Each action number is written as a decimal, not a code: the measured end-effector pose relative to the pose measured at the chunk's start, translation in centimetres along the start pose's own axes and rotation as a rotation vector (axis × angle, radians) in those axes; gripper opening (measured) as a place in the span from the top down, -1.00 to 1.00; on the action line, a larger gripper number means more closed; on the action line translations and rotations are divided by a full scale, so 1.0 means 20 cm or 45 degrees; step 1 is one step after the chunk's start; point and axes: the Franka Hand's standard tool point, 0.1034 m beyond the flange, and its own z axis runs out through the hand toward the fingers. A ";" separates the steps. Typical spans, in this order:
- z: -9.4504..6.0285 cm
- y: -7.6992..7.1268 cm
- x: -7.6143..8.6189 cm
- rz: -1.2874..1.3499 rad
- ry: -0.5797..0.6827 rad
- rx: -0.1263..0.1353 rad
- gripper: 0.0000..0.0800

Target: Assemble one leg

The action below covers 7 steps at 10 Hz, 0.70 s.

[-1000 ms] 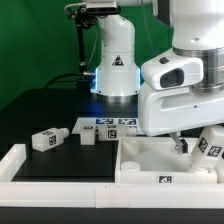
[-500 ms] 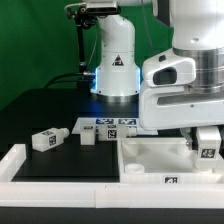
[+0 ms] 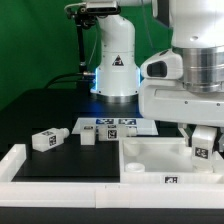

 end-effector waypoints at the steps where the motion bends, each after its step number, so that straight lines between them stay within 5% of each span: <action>1: 0.01 0.01 -0.03 0.134 0.019 0.004 0.29; 4: 0.05 -0.03 -0.13 0.479 0.014 0.018 0.30; 7: 0.06 -0.04 -0.12 0.660 -0.012 0.059 0.32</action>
Offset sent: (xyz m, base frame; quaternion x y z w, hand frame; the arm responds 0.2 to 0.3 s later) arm -0.0121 0.0216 -0.0042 0.0006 0.0048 0.2473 0.9689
